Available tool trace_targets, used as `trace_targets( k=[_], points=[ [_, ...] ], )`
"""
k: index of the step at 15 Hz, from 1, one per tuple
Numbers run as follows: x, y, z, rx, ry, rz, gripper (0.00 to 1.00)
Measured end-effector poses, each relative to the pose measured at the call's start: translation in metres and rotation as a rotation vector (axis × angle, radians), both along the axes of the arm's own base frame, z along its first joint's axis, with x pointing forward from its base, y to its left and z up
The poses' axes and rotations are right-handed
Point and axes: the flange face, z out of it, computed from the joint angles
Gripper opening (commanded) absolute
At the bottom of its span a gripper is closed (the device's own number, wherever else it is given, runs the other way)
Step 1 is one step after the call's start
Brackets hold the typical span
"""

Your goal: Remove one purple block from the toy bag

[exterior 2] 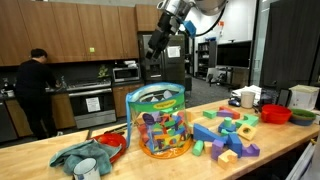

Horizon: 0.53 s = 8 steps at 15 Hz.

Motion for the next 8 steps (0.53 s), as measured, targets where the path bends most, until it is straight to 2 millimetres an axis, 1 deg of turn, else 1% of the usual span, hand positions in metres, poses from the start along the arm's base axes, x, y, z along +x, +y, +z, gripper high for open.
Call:
trace_targets(
  k=[5, 8],
  points=[
    [0.008, -0.016, -0.037, -0.11, 0.118, 0.233, 1.0],
    [0.016, -0.021, -0.061, -0.182, 0.156, 0.381, 1.0]
  ],
)
